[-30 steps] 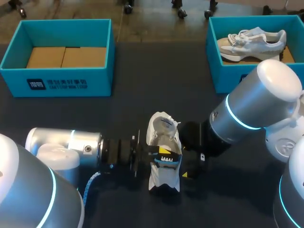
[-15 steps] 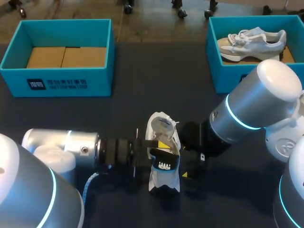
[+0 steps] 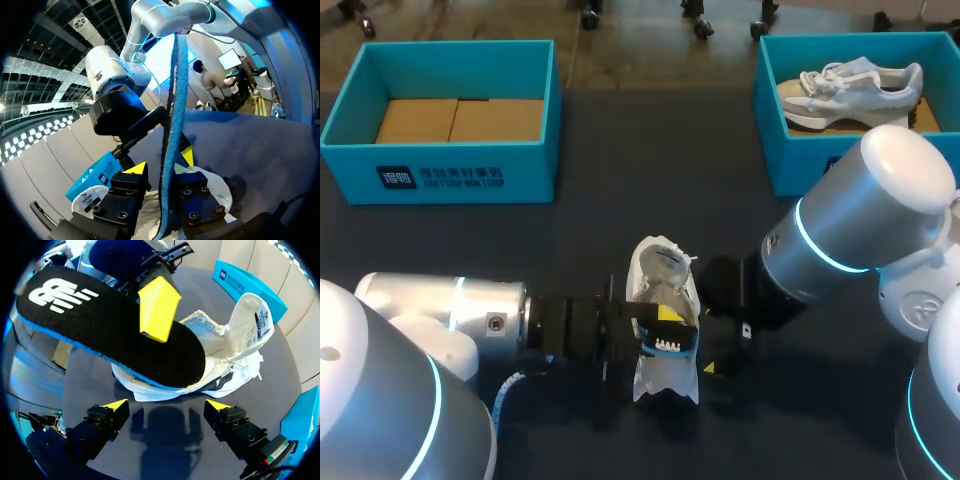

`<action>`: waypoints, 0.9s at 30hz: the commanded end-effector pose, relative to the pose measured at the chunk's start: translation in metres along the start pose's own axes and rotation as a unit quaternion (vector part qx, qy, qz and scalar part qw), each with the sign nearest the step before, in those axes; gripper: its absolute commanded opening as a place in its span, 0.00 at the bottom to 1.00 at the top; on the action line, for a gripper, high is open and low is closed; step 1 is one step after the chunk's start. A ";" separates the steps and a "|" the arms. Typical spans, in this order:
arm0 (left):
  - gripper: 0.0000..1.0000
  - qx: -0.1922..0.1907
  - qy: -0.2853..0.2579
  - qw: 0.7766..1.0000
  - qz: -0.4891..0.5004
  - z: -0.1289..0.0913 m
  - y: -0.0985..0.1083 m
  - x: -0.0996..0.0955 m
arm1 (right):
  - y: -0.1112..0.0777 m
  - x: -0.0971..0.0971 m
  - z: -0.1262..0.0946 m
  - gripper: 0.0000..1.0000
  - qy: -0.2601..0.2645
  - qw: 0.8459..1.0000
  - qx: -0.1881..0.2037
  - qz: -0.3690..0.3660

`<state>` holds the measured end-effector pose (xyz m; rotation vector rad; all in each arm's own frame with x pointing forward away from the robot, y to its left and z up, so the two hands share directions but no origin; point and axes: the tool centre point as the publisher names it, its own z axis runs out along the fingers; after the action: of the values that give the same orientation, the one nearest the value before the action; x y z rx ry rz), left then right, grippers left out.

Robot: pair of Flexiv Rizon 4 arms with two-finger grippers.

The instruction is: Take the shoe out of the shoebox, open the shoe tongue, remove and reinsert the insole, then place the shoe into the shoebox

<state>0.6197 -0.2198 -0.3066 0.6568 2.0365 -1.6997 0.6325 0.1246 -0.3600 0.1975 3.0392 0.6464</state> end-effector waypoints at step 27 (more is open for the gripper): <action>0.00 -0.046 0.010 0.996 0.080 0.015 0.050 0.000 | 0.000 0.001 0.001 1.00 -0.001 1.000 0.000 0.000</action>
<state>0.6462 -0.2189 -0.3439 0.7950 1.9979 -1.5057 0.6326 0.1247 -0.3600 0.1975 3.0392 0.6466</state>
